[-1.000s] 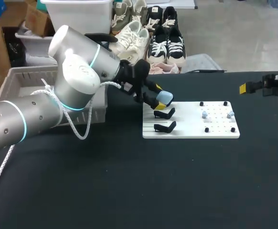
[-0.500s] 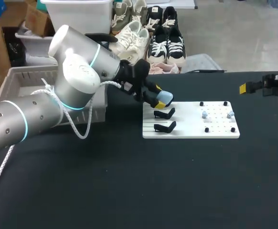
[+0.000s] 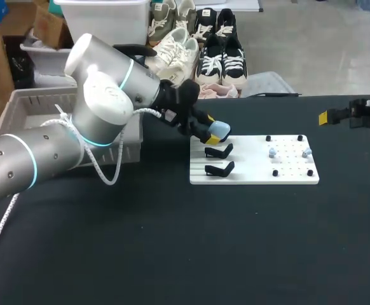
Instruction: Pick up each earbud case from the left stands, insert the matching earbuds, close the lid, and place the case in the box.
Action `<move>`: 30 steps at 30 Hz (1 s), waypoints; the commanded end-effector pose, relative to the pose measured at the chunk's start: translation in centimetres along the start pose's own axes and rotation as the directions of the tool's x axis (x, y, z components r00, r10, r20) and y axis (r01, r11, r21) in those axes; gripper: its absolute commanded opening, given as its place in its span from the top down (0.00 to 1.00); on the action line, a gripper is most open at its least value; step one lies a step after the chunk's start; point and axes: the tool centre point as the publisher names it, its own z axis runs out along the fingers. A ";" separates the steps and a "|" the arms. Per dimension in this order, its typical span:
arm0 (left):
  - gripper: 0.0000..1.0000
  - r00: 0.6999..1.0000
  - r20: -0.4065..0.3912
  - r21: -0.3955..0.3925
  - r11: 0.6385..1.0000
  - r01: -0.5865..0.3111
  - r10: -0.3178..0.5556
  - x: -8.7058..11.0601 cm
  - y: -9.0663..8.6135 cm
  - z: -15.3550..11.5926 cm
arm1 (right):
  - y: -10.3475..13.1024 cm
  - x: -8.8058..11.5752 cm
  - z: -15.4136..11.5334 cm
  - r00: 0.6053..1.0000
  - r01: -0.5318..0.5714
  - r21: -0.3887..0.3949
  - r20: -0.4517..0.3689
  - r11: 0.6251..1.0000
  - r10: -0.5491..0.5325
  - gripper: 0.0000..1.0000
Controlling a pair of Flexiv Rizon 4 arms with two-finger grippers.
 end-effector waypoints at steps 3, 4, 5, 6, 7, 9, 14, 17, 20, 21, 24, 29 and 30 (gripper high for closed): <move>0.28 1.000 0.001 0.012 1.000 0.007 -0.007 0.2 0.7 0.5 | -0.2 0.0 0.0 1.000 0.002 -0.006 -0.001 1.000 -0.002 0.00; 0.34 1.000 0.001 0.013 1.000 0.008 -0.008 0.2 0.7 0.5 | -0.2 0.0 0.0 1.000 0.002 -0.006 -0.001 1.000 -0.002 0.00; 0.35 1.000 0.001 0.013 1.000 0.008 -0.008 0.2 0.7 0.5 | -0.2 0.0 0.0 1.000 0.002 -0.006 -0.001 1.000 -0.002 0.00; 0.38 1.000 0.001 0.013 1.000 0.008 -0.008 0.2 0.7 0.5 | -0.2 0.0 0.0 1.000 0.002 -0.006 -0.001 1.000 -0.002 0.00; 0.38 1.000 0.002 0.013 1.000 0.007 -0.007 0.2 0.7 0.6 | -0.2 0.0 0.0 1.000 0.002 -0.006 -0.001 1.000 -0.002 0.00; 0.41 1.000 0.002 0.013 1.000 0.008 -0.008 0.1 0.7 0.6 | -0.2 0.0 0.0 1.000 0.002 -0.006 -0.001 1.000 -0.002 0.00; 0.47 1.000 0.004 0.013 1.000 0.006 -0.006 0.0 0.7 0.6 | -0.2 0.0 0.0 1.000 0.002 -0.006 -0.001 1.000 -0.002 0.00; 0.49 1.000 0.004 0.014 1.000 0.004 -0.004 -0.1 0.7 0.6 | -0.2 0.0 0.0 1.000 0.002 -0.006 -0.001 1.000 -0.002 0.00; 0.55 1.000 0.005 0.016 1.000 0.004 -0.004 -0.1 0.7 0.6 | -0.2 0.0 0.0 1.000 0.002 -0.006 -0.001 1.000 -0.002 0.00; 0.55 1.000 0.005 0.016 1.000 0.004 -0.004 -0.1 0.7 0.6 | -0.2 0.0 0.0 1.000 0.002 -0.006 -0.001 1.000 -0.002 0.00; 0.56 1.000 0.003 0.018 1.000 0.004 -0.004 0.0 0.6 0.7 | -0.2 0.0 0.0 1.000 0.002 -0.006 -0.001 1.000 -0.002 0.00; 0.58 1.000 0.002 0.019 1.000 0.007 -0.007 0.2 0.6 0.7 | -0.2 0.0 0.0 1.000 0.002 -0.006 -0.001 1.000 -0.002 0.00; 0.58 1.000 0.002 0.019 1.000 0.007 -0.007 0.2 0.6 0.7 | -0.2 0.0 0.0 1.000 0.002 -0.006 -0.001 1.000 -0.002 0.00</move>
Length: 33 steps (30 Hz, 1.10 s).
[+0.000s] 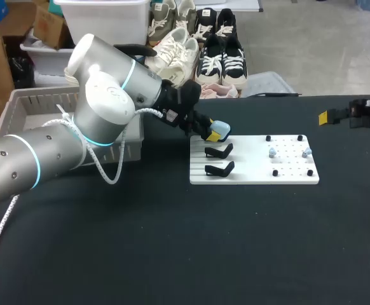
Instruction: Pick up each earbud case from the left stands, insert the matching earbuds, close the lid, and place the case in the box.
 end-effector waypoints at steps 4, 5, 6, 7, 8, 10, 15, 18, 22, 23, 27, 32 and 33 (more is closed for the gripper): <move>0.67 1.000 0.006 0.009 1.000 0.001 -0.001 0.2 0.5 0.2 | -0.2 0.0 0.0 1.000 0.002 -0.006 -0.001 1.000 -0.002 0.00; 0.69 1.000 0.007 0.009 1.000 0.002 -0.002 0.2 0.4 0.2 | -0.2 0.0 0.0 1.000 0.002 -0.006 -0.001 1.000 -0.002 0.00; 0.74 1.000 0.009 0.008 1.000 0.002 -0.003 0.2 0.4 0.2 | -0.2 0.0 0.0 1.000 0.002 -0.006 -0.001 1.000 -0.002 0.00; 0.85 1.000 0.010 0.007 1.000 0.002 -0.003 0.1 0.3 0.2 | -0.2 0.0 0.0 1.000 0.002 -0.006 -0.001 1.000 -0.002 0.00; 0.95 1.000 0.011 0.007 1.000 0.002 -0.002 0.1 0.3 0.2 | -0.2 0.0 0.0 1.000 0.002 -0.006 -0.001 1.000 -0.002 0.00; 1.00 1.000 0.013 0.008 1.000 0.003 -0.003 0.1 0.1 0.3 | -0.2 0.0 0.0 1.000 0.002 -0.006 -0.001 1.000 -0.002 0.00; 1.00 1.000 0.012 0.009 1.000 0.006 -0.006 0.1 -0.2 0.1 | -0.2 0.0 0.0 1.000 0.002 -0.006 -0.001 1.000 -0.002 0.00; 1.00 1.000 0.017 0.004 1.000 0.006 -0.006 -0.1 -0.4 -0.1 | -0.2 0.0 0.0 1.000 0.002 -0.006 -0.001 1.000 -0.002 0.00; 1.00 1.000 0.023 -0.010 1.000 0.009 -0.009 -0.3 -0.6 -0.6 | -0.2 0.0 0.0 1.000 0.002 -0.006 -0.001 1.000 -0.002 0.00; 1.00 1.000 0.026 -0.013 1.000 0.010 -0.010 -0.3 -0.6 -0.8 | -0.2 0.0 0.0 1.000 0.002 -0.006 -0.001 1.000 -0.002 0.00; 1.00 0.999 0.040 -0.030 0.999 0.019 -0.018 -0.7 -0.3 -1.3 | -0.2 0.0 0.0 1.000 0.002 -0.006 -0.001 1.000 -0.002 0.00; 1.00 0.999 0.048 -0.081 0.997 0.002 0.002 -2.0 -0.9 -2.8 | -0.2 0.0 0.0 1.000 0.002 -0.006 -0.001 1.000 -0.002 0.00; 1.00 0.998 0.055 -0.088 0.996 -0.007 0.012 -2.5 -1.1 -3.1 | -0.2 0.0 0.0 1.000 0.002 -0.006 -0.001 1.000 -0.002 0.00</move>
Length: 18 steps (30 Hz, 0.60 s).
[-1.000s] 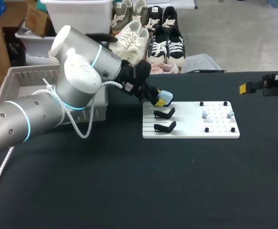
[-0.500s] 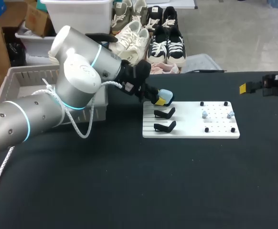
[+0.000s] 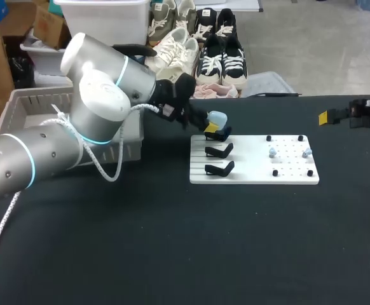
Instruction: Pick up each earbud case from the left stands, insert the matching earbuds, close the lid, and place the case in the box.
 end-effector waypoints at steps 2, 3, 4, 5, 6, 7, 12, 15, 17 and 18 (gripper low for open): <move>1.00 1.000 0.007 -0.060 0.998 -0.029 0.030 -2.0 -2.6 -1.9 | -0.2 0.0 0.0 1.000 0.002 -0.006 -0.001 1.000 -0.002 0.00; 1.00 0.999 0.009 -0.064 0.997 -0.032 0.032 -2.6 -3.0 -2.2 | -0.2 0.0 0.0 1.000 0.002 -0.006 -0.001 1.000 -0.002 0.00; 1.00 0.999 0.016 -0.065 0.997 -0.028 0.029 -3.2 -3.3 -2.4 | -0.2 0.0 0.0 1.000 0.002 -0.006 -0.001 1.000 -0.002 0.00; 1.00 0.999 0.018 -0.064 0.998 -0.028 0.029 -3.7 -3.7 -2.6 | -0.2 0.0 0.0 1.000 0.002 -0.006 -0.001 1.000 -0.002 0.00; 1.00 0.999 0.003 -0.073 0.997 -0.036 0.036 -4.2 -4.1 -2.6 | -0.2 0.0 0.0 1.000 0.002 -0.006 -0.001 1.000 -0.002 0.00; 1.00 0.999 -0.001 -0.076 0.996 -0.039 0.039 -4.8 -4.5 -2.6 | -0.2 0.0 0.0 1.000 0.002 -0.006 -0.001 1.000 -0.002 0.00; 1.00 0.999 -0.028 -0.100 0.994 -0.042 0.039 -7.3 -6.2 -2.4 | 0.0 -0.1 0.2 1.000 0.027 -0.017 -0.002 0.999 -0.027 0.00; 1.00 0.998 -0.060 -0.134 0.990 -0.043 0.036 -8.5 -7.2 -2.2 | 0.4 -0.3 0.6 0.997 0.075 -0.016 -0.012 0.997 -0.075 0.00; 1.00 0.997 -0.068 -0.142 0.989 -0.039 0.029 -9.2 -7.8 -2.1 | 0.7 -0.5 1.0 0.995 0.095 -0.026 -0.034 0.995 -0.096 0.00; 1.00 0.996 -0.082 -0.147 0.989 -0.032 0.020 -9.5 -8.0 -1.9 | 1.0 -0.6 1.3 0.993 0.106 -0.033 -0.045 0.994 -0.108 0.00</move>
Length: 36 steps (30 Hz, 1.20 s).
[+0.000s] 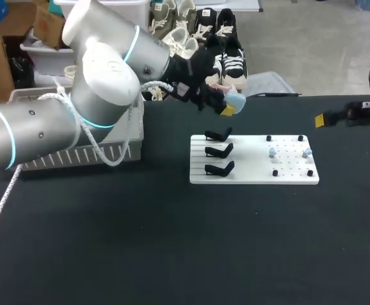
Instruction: Pick up each earbud case from the left stands, insert the matching earbuds, close the lid, and place the case in the box.
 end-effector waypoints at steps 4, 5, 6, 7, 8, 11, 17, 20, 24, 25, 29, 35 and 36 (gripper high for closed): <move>1.00 0.999 -0.046 -0.125 0.992 0.014 -0.020 -2.1 -3.1 0.3 | 1.1 -1.3 2.1 0.998 0.049 -0.054 -0.047 0.997 -0.052 0.00; 1.00 0.999 -0.046 -0.124 0.992 0.015 -0.021 -2.3 -3.3 0.4 | 1.3 -1.3 2.3 0.997 0.056 -0.059 -0.051 0.997 -0.059 0.00; 1.00 0.999 -0.048 -0.123 0.992 0.017 -0.023 -2.4 -3.4 0.5 | 1.5 -1.4 2.6 0.997 0.061 -0.068 -0.051 0.996 -0.064 0.00; 1.00 0.998 -0.057 -0.120 0.993 0.010 -0.017 -2.7 -3.7 0.6 | 1.7 -1.4 2.8 0.996 0.065 -0.077 -0.054 0.995 -0.069 0.00; 1.00 0.997 -0.071 -0.126 0.992 0.004 -0.013 -2.8 -3.8 0.8 | 2.0 -1.4 3.1 0.996 0.069 -0.084 -0.059 0.994 -0.074 0.00; 1.00 0.995 -0.092 -0.122 0.992 -0.037 0.026 -3.3 -4.2 1.2 | 2.6 -1.5 3.8 0.994 0.078 -0.105 -0.069 0.991 -0.085 0.00; 1.00 0.992 -0.108 -0.113 0.991 -0.075 0.063 -4.3 -4.5 1.9 | 3.5 -1.1 4.9 0.991 0.091 -0.135 -0.083 0.987 -0.103 0.00; 1.00 0.990 -0.112 -0.100 0.991 -0.092 0.080 -4.6 -4.8 2.1 | 3.7 -1.0 5.3 0.991 0.092 -0.148 -0.086 0.985 -0.106 0.00; 1.00 0.988 -0.124 -0.088 0.990 -0.107 0.096 -4.3 -4.9 2.7 | 4.0 -1.0 5.8 0.989 0.096 -0.162 -0.095 0.982 -0.112 0.00; 1.00 0.987 -0.128 -0.084 0.991 -0.108 0.097 -4.2 -4.9 2.8 | 4.0 -1.0 5.9 0.989 0.097 -0.163 -0.096 0.982 -0.114 0.00; 1.00 0.985 -0.140 -0.073 0.991 -0.112 0.101 -3.9 -5.1 3.2 | 4.2 -1.3 6.1 0.987 0.105 -0.175 -0.099 0.979 -0.124 0.00; 1.00 0.984 -0.146 -0.065 0.991 -0.115 0.105 -3.8 -5.5 3.5 | 4.4 -1.9 6.1 0.985 0.119 -0.181 -0.099 0.976 -0.138 0.00; 1.00 0.983 -0.147 -0.062 0.991 -0.117 0.107 -3.8 -5.6 3.6 | 4.4 -1.9 6.2 0.985 0.120 -0.182 -0.099 0.976 -0.140 0.00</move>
